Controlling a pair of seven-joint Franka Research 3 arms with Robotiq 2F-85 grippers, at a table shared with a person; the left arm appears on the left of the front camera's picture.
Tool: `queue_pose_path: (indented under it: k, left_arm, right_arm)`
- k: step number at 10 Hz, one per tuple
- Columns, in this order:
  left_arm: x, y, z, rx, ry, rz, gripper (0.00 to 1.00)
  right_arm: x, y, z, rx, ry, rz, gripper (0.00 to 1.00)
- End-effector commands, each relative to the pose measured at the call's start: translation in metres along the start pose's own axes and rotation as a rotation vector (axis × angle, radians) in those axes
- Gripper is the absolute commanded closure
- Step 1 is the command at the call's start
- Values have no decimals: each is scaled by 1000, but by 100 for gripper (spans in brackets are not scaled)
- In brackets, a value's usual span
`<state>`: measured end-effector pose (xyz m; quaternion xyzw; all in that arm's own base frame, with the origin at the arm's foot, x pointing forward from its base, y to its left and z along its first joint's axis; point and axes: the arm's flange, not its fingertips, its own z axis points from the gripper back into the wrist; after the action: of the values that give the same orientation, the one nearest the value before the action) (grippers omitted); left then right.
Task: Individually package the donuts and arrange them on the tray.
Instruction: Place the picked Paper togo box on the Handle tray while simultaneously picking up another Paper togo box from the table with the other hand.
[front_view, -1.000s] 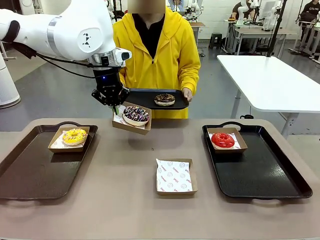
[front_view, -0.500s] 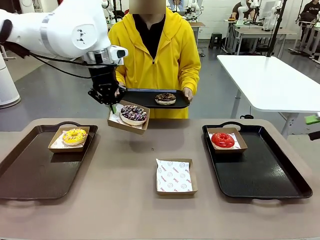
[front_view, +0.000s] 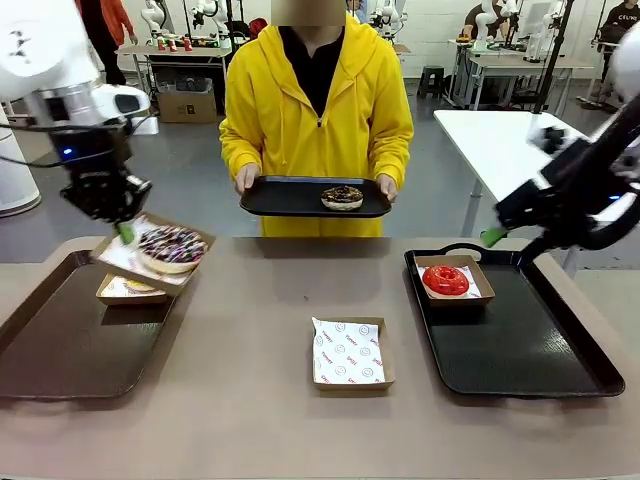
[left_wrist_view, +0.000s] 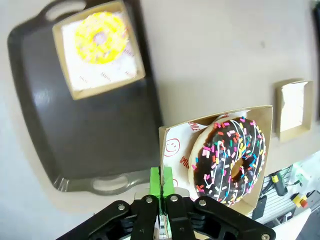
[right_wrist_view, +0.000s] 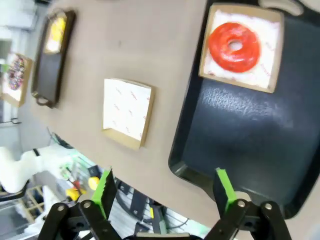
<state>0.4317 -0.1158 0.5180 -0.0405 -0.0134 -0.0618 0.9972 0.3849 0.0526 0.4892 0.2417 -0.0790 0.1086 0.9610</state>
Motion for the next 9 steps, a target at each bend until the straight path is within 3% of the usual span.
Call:
queue_pose_path:
  k: [1,3,5,6,7,9]
  left_arm:
    - [-9,18,-10,22,17,29,99]
    - [-20,39,-22,-4,16,78,99]
    - [-22,47,-31,0,15,122,99]
    - [-18,41,-25,5,42,83,99]
    - [-18,41,-25,5,42,83,99]
    - [-18,41,-25,5,42,83,99]
  right_arm:
    - [19,18,-34,-119,63,8,0]
    - [33,36,-69,-184,105,15,0]
    - [34,36,-76,-111,118,29,0]
    - [33,24,-64,-13,74,32,0]
    - [28,38,-84,-143,124,41,0]
    - [28,38,-84,-143,124,41,0]
